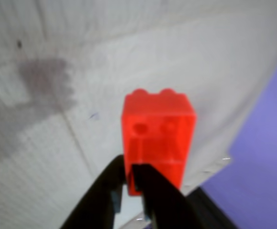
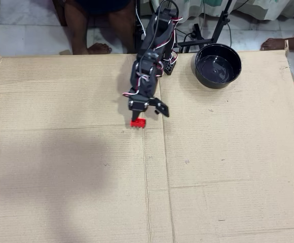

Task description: Grasp a lego block and put it in the bin.

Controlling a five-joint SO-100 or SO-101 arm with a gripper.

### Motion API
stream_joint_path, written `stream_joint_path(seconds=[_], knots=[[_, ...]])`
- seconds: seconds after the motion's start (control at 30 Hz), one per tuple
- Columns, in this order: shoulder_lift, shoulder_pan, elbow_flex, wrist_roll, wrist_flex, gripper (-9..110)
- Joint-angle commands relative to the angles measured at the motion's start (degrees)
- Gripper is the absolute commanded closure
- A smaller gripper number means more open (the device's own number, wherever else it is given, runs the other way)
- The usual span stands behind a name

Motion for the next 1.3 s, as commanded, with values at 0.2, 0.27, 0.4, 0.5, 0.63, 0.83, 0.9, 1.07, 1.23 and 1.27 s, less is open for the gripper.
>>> stream_joint_path(seconds=[0.2,0.27,0.4,0.5,0.63,0.83,0.9,1.07,1.23,1.27], knots=[[23.5,-14.6,9.9,12.5,-0.7,101],[28.5,-17.7,12.7,16.7,-0.7,101],[39.0,-24.2,18.9,25.0,-0.7,101],[47.2,-29.2,24.2,32.0,-0.7,101],[57.4,-36.6,31.6,40.4,-0.7,101],[70.5,-49.1,39.6,55.9,-0.7,101],[73.7,-53.5,41.5,60.8,-0.7,101],[80.9,-62.1,44.8,65.9,-0.6,101],[81.6,-70.7,45.8,73.5,-0.6,101],[81.6,-72.4,45.9,75.7,-0.6,101]])
